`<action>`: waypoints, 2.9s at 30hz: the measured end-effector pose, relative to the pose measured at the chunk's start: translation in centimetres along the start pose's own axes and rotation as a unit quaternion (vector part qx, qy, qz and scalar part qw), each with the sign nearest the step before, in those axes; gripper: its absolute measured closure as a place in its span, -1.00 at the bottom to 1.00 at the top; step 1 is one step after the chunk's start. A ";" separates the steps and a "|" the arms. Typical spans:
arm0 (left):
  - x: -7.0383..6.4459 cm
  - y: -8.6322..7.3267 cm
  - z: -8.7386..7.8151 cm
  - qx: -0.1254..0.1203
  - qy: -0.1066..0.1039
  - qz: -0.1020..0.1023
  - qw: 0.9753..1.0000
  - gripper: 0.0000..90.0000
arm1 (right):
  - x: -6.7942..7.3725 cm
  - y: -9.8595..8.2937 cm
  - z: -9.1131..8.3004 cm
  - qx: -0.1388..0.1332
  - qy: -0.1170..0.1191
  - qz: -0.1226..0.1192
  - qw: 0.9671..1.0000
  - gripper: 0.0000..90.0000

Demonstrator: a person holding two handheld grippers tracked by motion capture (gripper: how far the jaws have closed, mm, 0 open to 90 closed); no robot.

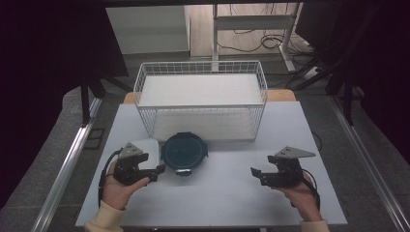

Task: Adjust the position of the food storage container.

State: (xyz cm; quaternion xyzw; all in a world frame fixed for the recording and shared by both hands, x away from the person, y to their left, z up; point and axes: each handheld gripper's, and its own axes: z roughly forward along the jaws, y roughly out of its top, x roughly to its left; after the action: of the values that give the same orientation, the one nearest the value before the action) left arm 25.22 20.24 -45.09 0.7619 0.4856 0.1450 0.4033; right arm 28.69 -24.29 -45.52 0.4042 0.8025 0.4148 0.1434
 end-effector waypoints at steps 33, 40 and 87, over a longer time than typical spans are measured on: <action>-2.8 0.5 -0.6 -0.009 -0.018 0.003 1.000 -0.53 | -0.9 -0.2 -0.9 -0.001 -0.001 0.006 1.000 -0.53; -2.5 1.0 -0.9 -0.009 -0.013 0.003 1.000 -0.50 | -0.5 0.0 -0.7 0.001 0.004 -0.006 1.000 -0.52; 3.2 8.7 7.1 0.074 0.020 0.038 0.996 0.90 | -0.2 0.2 -1.1 0.008 -0.001 -0.011 1.000 -0.54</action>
State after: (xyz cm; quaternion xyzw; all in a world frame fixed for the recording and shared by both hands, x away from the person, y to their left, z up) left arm 36.59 17.80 -43.55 0.8044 0.4736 0.1388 0.3307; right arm 28.34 -25.01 -44.68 0.3968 0.8100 0.4065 0.1455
